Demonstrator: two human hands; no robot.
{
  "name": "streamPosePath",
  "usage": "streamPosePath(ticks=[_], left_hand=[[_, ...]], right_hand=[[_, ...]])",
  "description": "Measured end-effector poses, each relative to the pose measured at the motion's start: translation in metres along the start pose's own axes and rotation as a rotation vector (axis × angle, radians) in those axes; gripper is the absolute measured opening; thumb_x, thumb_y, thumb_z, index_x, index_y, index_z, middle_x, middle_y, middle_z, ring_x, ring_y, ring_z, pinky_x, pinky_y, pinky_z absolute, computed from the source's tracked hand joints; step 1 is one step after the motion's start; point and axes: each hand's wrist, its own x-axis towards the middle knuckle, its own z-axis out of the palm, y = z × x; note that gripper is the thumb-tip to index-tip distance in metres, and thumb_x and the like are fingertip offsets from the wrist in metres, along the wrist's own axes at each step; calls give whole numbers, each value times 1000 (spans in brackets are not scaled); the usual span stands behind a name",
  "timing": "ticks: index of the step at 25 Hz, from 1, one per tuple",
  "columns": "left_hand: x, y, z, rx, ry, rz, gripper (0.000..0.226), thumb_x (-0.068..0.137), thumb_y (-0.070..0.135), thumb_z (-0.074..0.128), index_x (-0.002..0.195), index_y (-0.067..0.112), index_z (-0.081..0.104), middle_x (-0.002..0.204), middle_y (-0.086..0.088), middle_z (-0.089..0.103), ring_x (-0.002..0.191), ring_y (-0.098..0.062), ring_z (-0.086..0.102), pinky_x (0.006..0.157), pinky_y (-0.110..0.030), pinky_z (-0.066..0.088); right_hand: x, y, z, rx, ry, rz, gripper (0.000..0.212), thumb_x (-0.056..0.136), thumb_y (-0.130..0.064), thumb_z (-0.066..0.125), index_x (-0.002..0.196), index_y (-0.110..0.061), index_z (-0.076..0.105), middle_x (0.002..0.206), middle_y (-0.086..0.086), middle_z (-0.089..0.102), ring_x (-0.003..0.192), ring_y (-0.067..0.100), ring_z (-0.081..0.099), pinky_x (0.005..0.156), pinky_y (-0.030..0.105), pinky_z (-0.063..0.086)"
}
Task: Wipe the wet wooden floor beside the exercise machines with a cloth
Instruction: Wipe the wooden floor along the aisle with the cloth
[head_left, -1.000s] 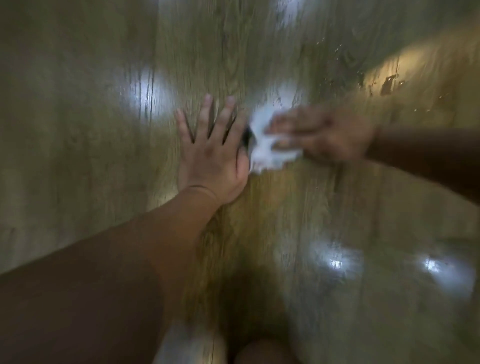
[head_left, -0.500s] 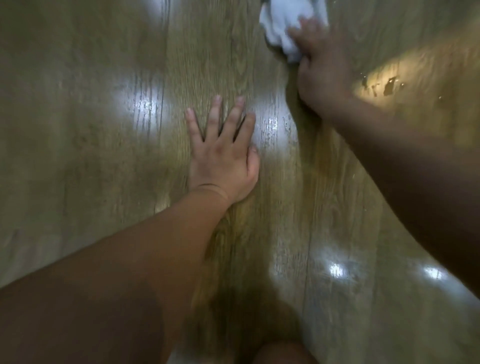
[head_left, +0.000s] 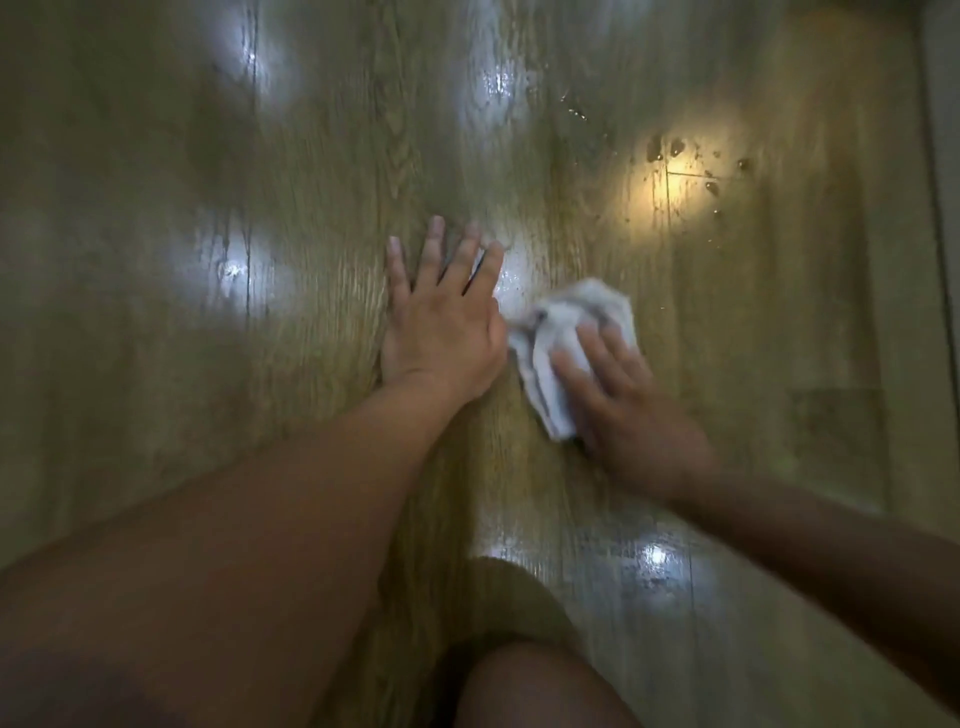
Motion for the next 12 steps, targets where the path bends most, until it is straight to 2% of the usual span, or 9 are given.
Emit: streamPosePath(ticks=[2,3,5,7,9,12], left_hand=[[3,-4,1,24,6,-9,60,97,38,27,155,26,22,165,0,16,152,-30,3,119,-61,-1],[3,-5,1,46,6,-11,60,97,38,27,155,26,21,165,-1,15,152,-31,3,119,-61,0],[4,-4,-2,56,-8,5,61,97,38,27,156,26,20,165,-1,13,152,-31,1,118,-61,0],[1,-2,-1,67,-22,14,61,97,39,28,156,25,19,165,-2,11,152,-32,-1,118,-61,-1],[3,-3,-2,57,-18,14,60,97,39,29,155,25,23,165,-2,13,152,-32,1,118,-61,-1],[3,-3,-1,23,9,-6,61,95,39,32,154,25,28,164,-2,18,152,-32,4,119,-61,-3]], right_hand=[[96,49,-30,-103,-8,122,58,103,-31,36,157,-26,16,166,19,6,151,45,3,107,67,36],[145,69,-47,-125,18,186,57,104,-32,34,158,-29,14,167,15,2,152,42,-1,113,65,30],[224,88,-77,-108,56,329,56,105,-37,30,158,-30,13,166,14,4,153,40,1,117,62,23],[260,89,-86,-36,77,470,58,105,-36,30,159,-28,12,167,13,3,153,38,-1,120,58,16],[240,72,-71,29,117,474,57,104,-32,27,159,-25,15,168,11,4,154,35,-1,123,54,12],[119,22,-19,35,180,329,61,97,-35,25,156,-22,30,166,11,18,154,33,10,122,51,20]])
